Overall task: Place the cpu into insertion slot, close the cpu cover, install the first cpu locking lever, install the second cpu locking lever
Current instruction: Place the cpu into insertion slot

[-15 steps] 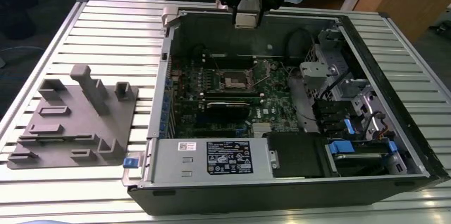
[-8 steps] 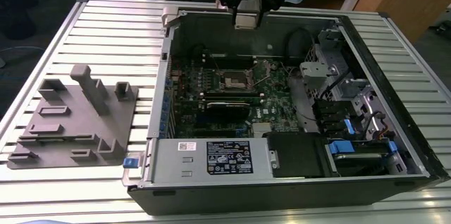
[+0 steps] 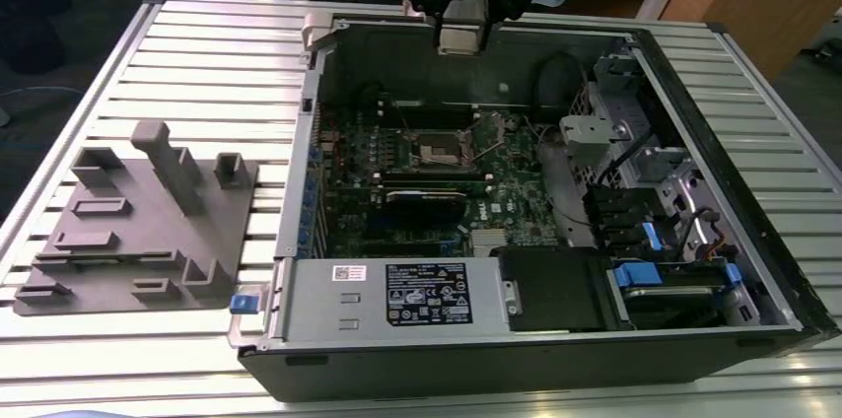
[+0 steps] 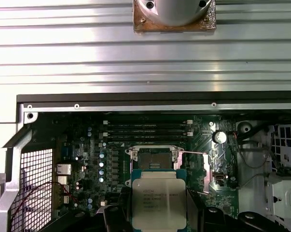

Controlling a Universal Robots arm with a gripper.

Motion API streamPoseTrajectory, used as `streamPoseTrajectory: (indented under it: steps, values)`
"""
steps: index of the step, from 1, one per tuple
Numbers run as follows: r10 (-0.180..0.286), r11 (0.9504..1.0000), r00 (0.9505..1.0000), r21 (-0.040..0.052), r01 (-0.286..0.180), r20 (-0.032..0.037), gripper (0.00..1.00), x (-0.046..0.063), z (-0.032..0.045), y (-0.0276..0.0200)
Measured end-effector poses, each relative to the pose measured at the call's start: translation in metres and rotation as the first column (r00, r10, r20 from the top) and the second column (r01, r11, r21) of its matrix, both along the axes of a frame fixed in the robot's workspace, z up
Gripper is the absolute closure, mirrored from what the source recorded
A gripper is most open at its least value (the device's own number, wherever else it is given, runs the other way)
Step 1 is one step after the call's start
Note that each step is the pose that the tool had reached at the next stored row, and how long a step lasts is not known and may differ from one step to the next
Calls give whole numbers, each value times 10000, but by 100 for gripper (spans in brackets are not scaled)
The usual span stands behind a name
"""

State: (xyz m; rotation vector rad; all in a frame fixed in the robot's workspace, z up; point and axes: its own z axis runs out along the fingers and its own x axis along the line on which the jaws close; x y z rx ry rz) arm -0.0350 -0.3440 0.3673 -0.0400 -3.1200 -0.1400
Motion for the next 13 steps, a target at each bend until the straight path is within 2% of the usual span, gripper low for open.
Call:
streamPoseTrajectory:
  steps: [4, 10, 13]
  values:
    - [0, 10000, 10000, 4, 0, 2, 46, 0, -12, 0]
    - [1, 10000, 10000, 3, -1, 0, 46, 0, -79, 0]
    - [0, 10000, 10000, 1, 0, -1, 46, 0, -82, 0]
